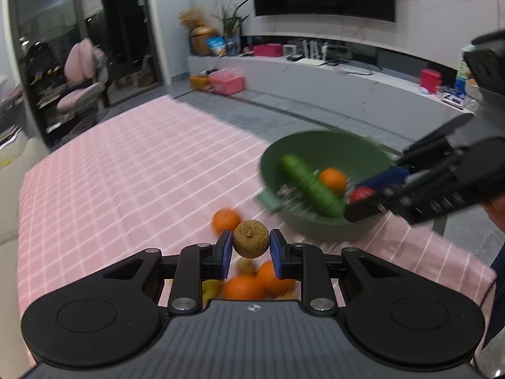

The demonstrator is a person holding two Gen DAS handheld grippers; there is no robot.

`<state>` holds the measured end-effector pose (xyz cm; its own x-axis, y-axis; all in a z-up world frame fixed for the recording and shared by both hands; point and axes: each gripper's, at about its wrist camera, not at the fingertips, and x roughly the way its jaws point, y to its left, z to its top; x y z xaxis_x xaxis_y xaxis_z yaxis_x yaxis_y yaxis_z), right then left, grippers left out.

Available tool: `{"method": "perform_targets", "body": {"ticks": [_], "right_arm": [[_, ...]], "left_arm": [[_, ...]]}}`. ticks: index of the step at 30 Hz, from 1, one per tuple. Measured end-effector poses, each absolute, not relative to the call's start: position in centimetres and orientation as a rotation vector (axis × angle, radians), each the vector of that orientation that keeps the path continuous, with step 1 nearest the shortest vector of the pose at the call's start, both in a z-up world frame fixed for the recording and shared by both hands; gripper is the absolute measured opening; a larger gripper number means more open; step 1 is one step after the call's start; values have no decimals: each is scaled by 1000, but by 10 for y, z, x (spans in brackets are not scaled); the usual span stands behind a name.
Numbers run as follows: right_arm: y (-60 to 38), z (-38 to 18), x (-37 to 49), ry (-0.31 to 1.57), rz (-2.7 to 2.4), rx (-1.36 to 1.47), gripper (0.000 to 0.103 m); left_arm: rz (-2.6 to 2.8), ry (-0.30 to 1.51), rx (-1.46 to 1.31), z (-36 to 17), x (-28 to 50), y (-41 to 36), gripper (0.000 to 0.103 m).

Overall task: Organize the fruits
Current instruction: 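Carry the tomato and kiwi over the colander with both tools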

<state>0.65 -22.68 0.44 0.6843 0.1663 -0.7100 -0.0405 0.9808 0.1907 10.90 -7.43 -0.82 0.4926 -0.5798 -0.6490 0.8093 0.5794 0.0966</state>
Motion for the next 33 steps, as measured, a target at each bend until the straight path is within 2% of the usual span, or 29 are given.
{"method": "perform_targets", "body": {"ticks": [17,25,33], "right_arm": [[-326,38,14,777,-59,279,27],[-338,35,37,863,34,226,27],[-343,7,59,1029,66,222,27]], "left_arm": [[-934,585,410,-6,94,-167,28],[-909,700,339,-28,96,-195,28],[-873,861,295,-50,107,-212,28]]}}
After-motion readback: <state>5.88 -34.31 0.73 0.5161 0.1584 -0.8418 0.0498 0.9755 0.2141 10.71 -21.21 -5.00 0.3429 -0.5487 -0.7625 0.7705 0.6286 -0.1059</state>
